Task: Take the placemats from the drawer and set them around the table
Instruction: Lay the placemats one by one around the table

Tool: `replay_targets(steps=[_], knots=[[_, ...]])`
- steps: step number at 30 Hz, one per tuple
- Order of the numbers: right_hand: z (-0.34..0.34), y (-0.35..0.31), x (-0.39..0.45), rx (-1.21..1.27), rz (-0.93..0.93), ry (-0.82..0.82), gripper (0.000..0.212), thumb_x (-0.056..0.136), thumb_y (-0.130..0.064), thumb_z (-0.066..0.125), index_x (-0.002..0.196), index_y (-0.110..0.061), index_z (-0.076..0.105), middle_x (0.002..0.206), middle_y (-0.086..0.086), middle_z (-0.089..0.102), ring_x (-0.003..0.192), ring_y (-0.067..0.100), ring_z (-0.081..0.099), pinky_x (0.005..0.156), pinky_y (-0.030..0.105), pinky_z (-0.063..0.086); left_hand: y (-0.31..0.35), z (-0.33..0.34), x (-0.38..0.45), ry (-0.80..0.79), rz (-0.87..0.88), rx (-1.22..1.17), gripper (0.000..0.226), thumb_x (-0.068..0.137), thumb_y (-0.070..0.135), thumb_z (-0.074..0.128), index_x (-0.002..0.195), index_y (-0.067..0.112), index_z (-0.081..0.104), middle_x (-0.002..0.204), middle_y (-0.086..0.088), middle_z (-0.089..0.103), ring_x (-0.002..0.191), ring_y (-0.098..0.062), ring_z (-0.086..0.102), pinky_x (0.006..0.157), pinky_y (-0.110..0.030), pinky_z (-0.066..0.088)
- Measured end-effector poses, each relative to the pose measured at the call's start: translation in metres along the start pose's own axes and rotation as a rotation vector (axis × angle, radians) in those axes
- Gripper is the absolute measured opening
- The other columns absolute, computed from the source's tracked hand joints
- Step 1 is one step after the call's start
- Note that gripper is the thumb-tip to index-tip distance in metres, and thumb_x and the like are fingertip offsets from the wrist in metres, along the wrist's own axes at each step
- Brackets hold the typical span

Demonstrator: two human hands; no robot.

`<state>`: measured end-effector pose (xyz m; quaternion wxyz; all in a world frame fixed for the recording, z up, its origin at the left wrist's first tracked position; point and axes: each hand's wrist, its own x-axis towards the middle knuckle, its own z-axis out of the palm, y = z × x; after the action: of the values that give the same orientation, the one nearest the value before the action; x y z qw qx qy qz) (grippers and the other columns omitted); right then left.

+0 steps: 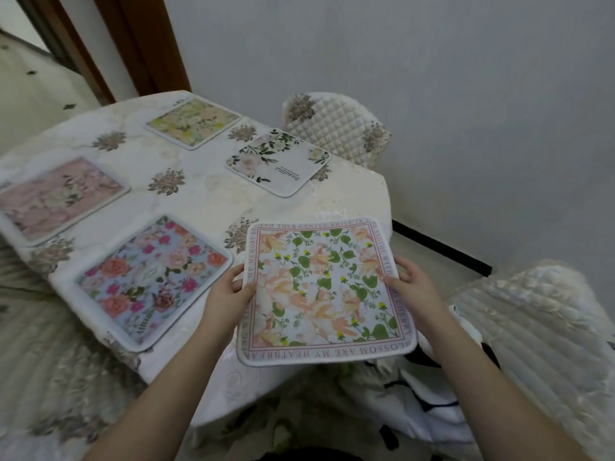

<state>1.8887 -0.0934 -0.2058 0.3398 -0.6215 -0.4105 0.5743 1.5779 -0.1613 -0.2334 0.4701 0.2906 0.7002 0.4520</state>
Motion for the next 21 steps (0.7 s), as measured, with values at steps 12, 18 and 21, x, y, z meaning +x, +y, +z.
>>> replay_targets(steps=[12, 18, 21], knots=[[0.033, 0.003, 0.064, -0.089, 0.030, -0.059, 0.036, 0.092, -0.006, 0.064, 0.124, -0.021, 0.055, 0.088, -0.001, 0.077, 0.079, 0.023, 0.075, 0.064, 0.038, 0.061, -0.020, -0.013, 0.043, 0.067, -0.083, -0.029, 0.037, 0.096, 0.014, 0.061, 0.131, 0.027, 0.054, 0.098, -0.002, 0.076, 0.084, -0.021, 0.075, 0.079, -0.047, 0.060], [0.023, 0.005, 0.107, -0.186, 0.072, -0.104, 0.033, 0.093, -0.006, 0.063, 0.124, -0.015, 0.054, 0.096, 0.005, 0.076, 0.079, 0.023, 0.075, 0.065, 0.038, 0.059, -0.035, 0.006, 0.050, 0.084, -0.172, -0.065, 0.027, 0.095, 0.010, 0.063, 0.119, 0.020, 0.057, 0.100, -0.005, 0.075, 0.084, -0.020, 0.075, 0.075, -0.043, 0.061], [0.021, 0.003, 0.136, -0.239, 0.067, -0.128, 0.027, 0.093, -0.005, 0.061, 0.119, -0.013, 0.056, 0.094, 0.005, 0.075, 0.074, 0.021, 0.075, 0.059, 0.033, 0.058, -0.043, 0.020, 0.052, 0.127, -0.199, -0.075, 0.023, 0.096, 0.013, 0.062, 0.116, 0.022, 0.056, 0.100, -0.006, 0.074, 0.085, -0.022, 0.075, 0.078, -0.049, 0.061]])
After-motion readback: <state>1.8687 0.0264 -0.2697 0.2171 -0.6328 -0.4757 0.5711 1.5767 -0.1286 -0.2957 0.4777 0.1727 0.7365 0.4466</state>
